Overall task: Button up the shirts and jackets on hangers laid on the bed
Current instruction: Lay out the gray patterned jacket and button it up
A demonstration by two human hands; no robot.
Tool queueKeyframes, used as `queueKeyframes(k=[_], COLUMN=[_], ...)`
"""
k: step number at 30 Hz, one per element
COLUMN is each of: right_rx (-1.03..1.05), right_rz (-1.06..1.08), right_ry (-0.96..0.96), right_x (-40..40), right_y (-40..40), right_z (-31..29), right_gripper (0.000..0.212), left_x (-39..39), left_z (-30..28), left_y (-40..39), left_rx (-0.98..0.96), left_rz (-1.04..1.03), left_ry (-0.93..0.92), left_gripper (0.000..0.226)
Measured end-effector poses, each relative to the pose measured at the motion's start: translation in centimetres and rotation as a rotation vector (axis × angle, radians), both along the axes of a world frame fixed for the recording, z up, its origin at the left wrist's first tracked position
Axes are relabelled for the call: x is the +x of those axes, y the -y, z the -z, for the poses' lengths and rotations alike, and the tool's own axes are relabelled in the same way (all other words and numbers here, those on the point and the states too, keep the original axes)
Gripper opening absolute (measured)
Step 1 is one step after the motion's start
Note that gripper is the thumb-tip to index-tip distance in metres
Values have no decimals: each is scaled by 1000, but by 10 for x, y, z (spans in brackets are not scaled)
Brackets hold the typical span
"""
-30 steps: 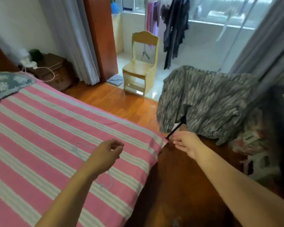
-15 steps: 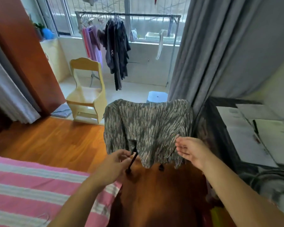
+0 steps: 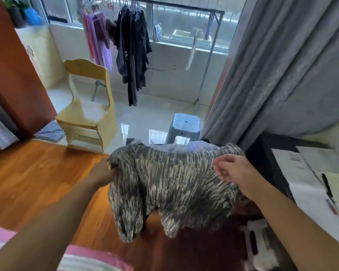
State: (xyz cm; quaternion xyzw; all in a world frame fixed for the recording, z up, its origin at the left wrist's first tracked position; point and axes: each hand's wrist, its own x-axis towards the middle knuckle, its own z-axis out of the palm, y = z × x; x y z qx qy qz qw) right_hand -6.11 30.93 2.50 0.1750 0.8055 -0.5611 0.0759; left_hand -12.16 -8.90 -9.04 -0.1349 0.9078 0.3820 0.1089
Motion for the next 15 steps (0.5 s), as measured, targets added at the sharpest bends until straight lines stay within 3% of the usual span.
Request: queueKeyframes(k=[1,7,12,15], right_rx=[11,62,163,225], right_rz=[3,-52,-68,-170], right_ry=[9,2,-56,-83], right_x=[-7,-53,-120,-159], right_y=[0,-11,-40,-47], right_z=[3,14,15,10], right_gripper=[17,18,19,21], left_x=[-6,-15,-9,48], left_z=[3,13,-80,-124], left_y=[1,25,14,-1], left_rx=[22,6,24,86], left_rz=[38,157,-159,-236], left_ry=[-15,-129,-448,-609], left_gripper=[11,45,29,20])
